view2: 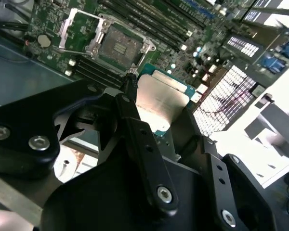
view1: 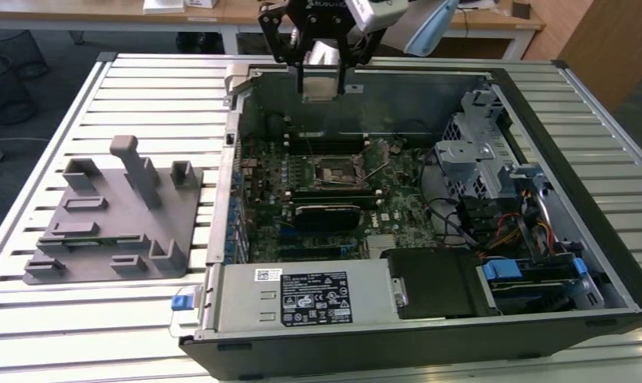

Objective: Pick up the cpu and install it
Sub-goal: 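Pick up the cpu and move it towards the insertion slot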

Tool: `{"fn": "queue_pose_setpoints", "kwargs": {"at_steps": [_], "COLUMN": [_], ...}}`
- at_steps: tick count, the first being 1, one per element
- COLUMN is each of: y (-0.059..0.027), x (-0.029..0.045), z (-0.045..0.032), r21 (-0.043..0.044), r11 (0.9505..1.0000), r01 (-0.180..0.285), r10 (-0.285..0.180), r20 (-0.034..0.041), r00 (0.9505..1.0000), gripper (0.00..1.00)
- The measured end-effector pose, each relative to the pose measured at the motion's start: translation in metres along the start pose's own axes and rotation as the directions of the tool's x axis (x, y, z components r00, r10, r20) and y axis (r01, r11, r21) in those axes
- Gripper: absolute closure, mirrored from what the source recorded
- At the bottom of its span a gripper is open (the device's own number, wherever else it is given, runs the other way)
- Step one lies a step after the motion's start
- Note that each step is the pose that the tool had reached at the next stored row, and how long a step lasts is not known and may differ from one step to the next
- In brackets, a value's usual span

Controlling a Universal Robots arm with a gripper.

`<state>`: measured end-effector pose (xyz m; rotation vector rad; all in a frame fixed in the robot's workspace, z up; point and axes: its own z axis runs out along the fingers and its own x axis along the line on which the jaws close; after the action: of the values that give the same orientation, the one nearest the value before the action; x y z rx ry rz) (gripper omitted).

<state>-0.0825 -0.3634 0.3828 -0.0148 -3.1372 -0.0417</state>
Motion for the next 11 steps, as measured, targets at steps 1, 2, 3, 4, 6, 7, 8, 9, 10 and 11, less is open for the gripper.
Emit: {"fn": "queue_pose_setpoints", "kwargs": {"at_steps": [1, 2, 3, 4, 6, 7, 8, 9, 10, 11], "y": [0.0022, 0.0039, 0.0053, 0.0063, 0.0070, 0.0071, 0.0071, 0.0072, 0.0072, 0.0072], "x": [-0.0008, -0.0017, -0.0028, -0.0036, -0.0057, -0.0075, -0.0093, -0.0110, -0.0129, -0.0150], "z": [0.0002, 0.0003, 0.0005, 0.0006, 0.0007, 0.0008, 0.0008, 0.0009, 0.0010, 0.0010], "r21": [-0.0001, 0.0000, -0.0001, -0.0001, 0.0000, -0.0001, 0.0000, -0.0001, -0.0001, 0.0000], "r11": [1.0000, 1.0000, 1.0000, 1.0000, 1.0000, 1.0000, 1.0000, 1.0000, 1.0000, 1.0000], "r01": [0.000, 0.000, 0.000, 0.000, 0.000, 0.000, -0.001, -0.001, -0.001, -0.001], "r10": [0.000, 0.000, 0.000, 0.000, 0.000, 0.000, 0.001, 0.001, 0.001, 0.001], "r20": [0.0001, 0.0000, 0.0001, 0.0002, 0.0002, 0.0003, 0.0002, 0.0002, 0.0002, 0.0002], "r00": [1.0000, 1.0000, 1.0000, 1.0000, 1.0000, 1.0000, 1.0000, 1.0000, 1.0000, 1.0000], "gripper": [0.47, 0.47, 0.47, 0.47, 0.47, 0.47, 0.47, 0.47, 0.47, 0.47]}}
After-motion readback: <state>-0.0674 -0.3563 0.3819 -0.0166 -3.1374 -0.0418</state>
